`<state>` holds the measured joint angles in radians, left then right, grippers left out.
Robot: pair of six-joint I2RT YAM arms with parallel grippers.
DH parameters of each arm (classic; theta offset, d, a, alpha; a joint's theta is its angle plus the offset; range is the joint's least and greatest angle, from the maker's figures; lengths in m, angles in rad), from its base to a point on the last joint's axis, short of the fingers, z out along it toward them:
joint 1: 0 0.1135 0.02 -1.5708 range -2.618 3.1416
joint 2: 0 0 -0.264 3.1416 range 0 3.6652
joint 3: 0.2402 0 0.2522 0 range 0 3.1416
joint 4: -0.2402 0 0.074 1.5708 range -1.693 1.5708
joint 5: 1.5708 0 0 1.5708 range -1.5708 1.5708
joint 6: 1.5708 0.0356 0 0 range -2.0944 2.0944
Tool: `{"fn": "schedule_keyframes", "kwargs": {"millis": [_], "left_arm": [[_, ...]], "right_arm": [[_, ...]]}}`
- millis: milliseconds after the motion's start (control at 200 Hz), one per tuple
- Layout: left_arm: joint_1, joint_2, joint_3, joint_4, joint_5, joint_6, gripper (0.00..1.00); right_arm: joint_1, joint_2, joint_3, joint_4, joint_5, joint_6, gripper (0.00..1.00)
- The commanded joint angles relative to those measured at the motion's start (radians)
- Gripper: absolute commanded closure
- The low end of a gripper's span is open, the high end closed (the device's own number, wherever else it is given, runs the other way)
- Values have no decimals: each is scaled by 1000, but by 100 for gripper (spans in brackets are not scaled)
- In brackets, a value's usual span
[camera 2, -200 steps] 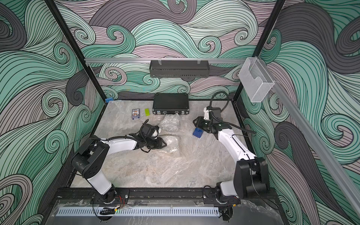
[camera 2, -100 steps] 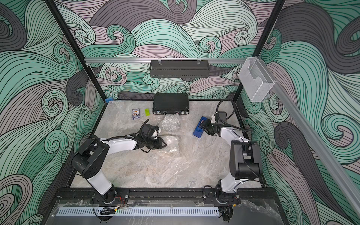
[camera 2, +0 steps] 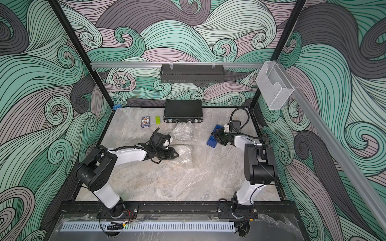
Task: Wrap bowls in bubble wrap
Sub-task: Tear off the tape using the Tape Cutter.
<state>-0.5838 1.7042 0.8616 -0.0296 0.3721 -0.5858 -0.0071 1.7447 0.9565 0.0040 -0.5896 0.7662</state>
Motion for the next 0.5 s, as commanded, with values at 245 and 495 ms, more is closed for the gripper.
{"fn": "schedule_keyframes", "kwargs": {"millis": [245, 495], "left_arm": [[6, 2, -6, -21, 10, 17, 62], [6, 5, -8, -18, 11, 17, 62]], "right_arm": [[-4, 28, -29, 62, -58, 69, 64], [-7, -10, -42, 84, -83, 88, 76]]}}
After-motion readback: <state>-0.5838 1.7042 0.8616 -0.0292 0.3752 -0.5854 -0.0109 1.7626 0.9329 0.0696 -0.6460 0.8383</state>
